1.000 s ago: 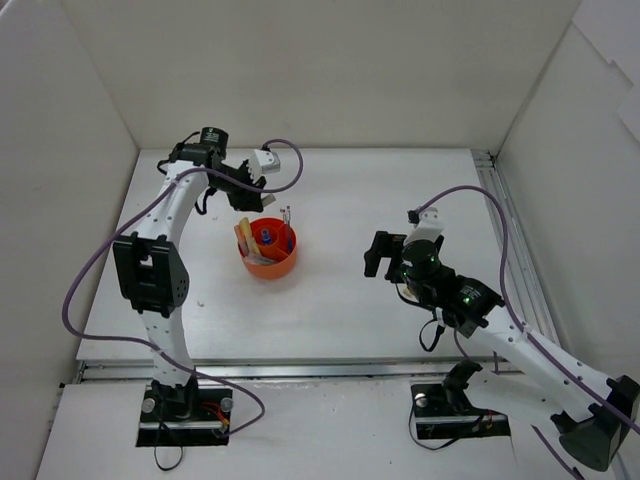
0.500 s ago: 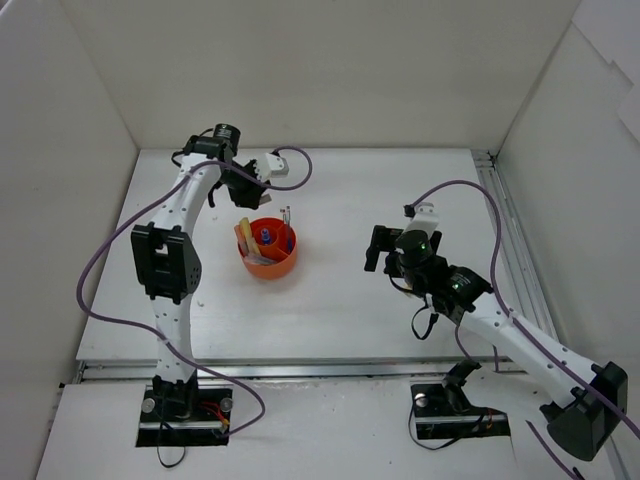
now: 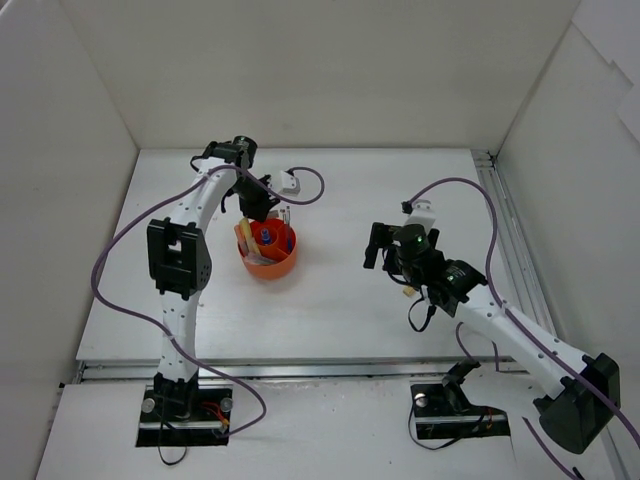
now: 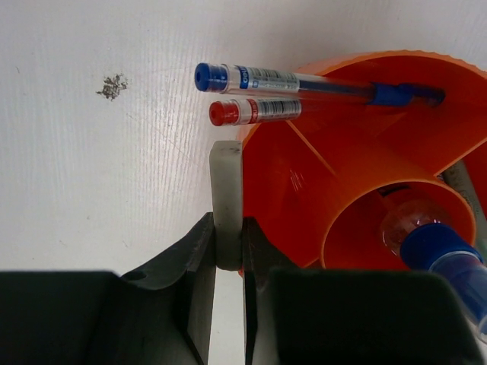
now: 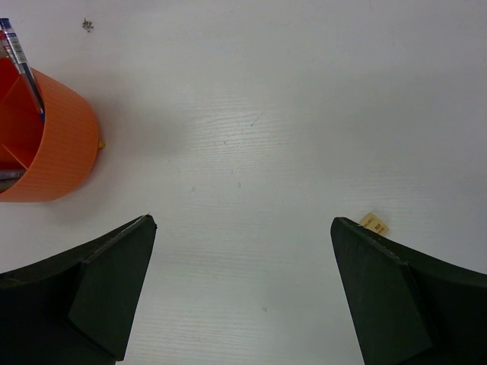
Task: Sort the stationery into containers
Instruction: Place the stationery in the storage box.
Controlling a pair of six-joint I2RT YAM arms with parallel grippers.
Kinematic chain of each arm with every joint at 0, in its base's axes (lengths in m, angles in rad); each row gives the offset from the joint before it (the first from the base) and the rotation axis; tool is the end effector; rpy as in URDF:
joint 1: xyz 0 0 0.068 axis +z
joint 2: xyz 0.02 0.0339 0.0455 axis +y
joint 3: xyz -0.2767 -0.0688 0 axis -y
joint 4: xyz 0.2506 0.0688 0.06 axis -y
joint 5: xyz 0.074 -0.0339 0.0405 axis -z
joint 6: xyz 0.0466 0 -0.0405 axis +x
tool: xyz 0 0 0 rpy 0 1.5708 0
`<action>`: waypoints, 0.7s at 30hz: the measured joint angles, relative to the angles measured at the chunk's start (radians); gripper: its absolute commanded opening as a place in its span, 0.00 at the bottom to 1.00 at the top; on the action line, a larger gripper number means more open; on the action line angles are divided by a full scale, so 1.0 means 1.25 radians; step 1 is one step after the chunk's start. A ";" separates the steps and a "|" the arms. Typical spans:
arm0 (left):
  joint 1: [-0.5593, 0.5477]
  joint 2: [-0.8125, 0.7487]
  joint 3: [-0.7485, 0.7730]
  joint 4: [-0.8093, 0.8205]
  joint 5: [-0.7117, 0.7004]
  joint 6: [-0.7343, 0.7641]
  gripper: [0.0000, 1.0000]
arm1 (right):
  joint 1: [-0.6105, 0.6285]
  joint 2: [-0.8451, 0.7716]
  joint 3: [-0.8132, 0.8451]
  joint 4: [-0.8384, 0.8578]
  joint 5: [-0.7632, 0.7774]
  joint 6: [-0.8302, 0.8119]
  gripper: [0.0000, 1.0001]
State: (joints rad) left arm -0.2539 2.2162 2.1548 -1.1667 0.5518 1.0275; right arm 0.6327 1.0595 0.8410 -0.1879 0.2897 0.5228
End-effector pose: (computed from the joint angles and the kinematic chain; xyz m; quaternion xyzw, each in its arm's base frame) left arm 0.4570 -0.1438 0.2720 0.6040 0.7323 -0.1867 0.2532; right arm 0.2105 0.1378 0.3122 0.0339 0.8296 0.1962 0.5216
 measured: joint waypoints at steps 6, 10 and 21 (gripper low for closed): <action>0.000 0.000 -0.004 -0.015 0.000 0.030 0.00 | -0.010 0.011 0.001 0.000 -0.009 0.000 0.98; -0.002 0.000 -0.004 -0.017 -0.001 0.039 0.00 | -0.016 0.013 0.001 0.000 -0.011 0.002 0.98; -0.007 0.000 -0.005 -0.027 -0.006 0.071 0.39 | -0.020 0.037 0.006 0.000 -0.017 0.008 0.98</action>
State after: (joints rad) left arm -0.2626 2.2162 2.1490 -1.2011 0.5438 1.1164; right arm 0.6075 1.1057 0.8486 -0.1883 0.2684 0.5327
